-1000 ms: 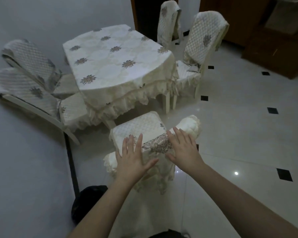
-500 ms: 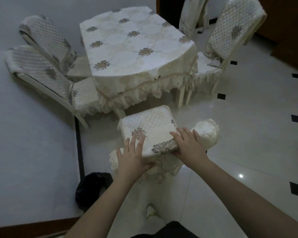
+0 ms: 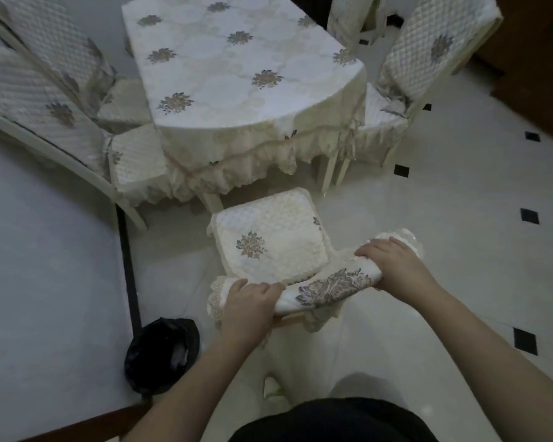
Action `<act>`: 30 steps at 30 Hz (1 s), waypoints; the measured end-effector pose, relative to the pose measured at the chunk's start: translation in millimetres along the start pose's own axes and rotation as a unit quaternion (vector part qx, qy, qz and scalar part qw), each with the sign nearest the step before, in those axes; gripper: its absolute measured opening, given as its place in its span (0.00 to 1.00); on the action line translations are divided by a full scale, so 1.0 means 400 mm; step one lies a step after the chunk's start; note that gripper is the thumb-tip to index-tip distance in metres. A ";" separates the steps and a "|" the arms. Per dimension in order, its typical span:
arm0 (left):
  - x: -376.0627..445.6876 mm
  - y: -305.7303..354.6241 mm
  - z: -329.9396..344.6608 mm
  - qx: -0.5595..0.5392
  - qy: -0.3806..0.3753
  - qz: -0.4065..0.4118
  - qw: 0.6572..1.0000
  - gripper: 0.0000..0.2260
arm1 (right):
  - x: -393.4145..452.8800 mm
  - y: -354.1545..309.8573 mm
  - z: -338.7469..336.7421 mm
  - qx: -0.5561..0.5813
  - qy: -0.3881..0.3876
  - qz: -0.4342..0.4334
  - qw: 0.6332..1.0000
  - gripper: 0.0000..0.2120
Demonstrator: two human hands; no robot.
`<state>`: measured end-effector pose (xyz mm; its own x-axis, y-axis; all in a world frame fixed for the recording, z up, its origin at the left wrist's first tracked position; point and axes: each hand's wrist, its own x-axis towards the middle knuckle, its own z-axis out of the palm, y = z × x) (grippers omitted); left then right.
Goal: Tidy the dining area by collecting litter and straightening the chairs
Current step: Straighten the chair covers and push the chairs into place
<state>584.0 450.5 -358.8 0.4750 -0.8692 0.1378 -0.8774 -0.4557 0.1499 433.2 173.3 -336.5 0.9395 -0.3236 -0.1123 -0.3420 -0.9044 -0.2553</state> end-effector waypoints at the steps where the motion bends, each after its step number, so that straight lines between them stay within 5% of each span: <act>1: 0.003 -0.002 0.000 -0.001 0.011 0.013 1.000 0.18 | 0.006 0.018 -0.009 -0.007 0.000 0.006 1.000 0.26; 5: 0.013 -0.007 0.012 -0.009 0.036 0.043 0.998 0.20 | 0.032 0.051 -0.013 -0.032 0.013 -0.008 0.999 0.19; 11: 0.099 0.010 0.007 -0.033 0.025 0.025 0.999 0.16 | 0.098 0.113 -0.055 -0.021 -0.010 0.021 1.000 0.27; 22: 0.316 -0.002 0.005 -0.050 -0.007 -0.021 0.998 0.16 | 0.247 0.214 -0.127 -0.043 0.015 -0.027 0.999 0.17; 27: 0.403 0.005 0.007 -0.054 0.018 -0.048 0.997 0.19 | 0.283 0.242 -0.117 0.008 0.069 -0.084 0.994 0.21; 30: 0.441 0.006 0.014 -0.056 0.031 -0.059 0.996 0.20 | 0.329 0.245 -0.116 0.014 0.036 -0.113 0.993 0.27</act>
<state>665.3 295.0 -339.7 0.5807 -0.7956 0.1728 -0.8038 -0.5265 0.2770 524.2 29.0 -331.8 0.9907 -0.1342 0.0202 -0.1225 -0.9485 -0.2920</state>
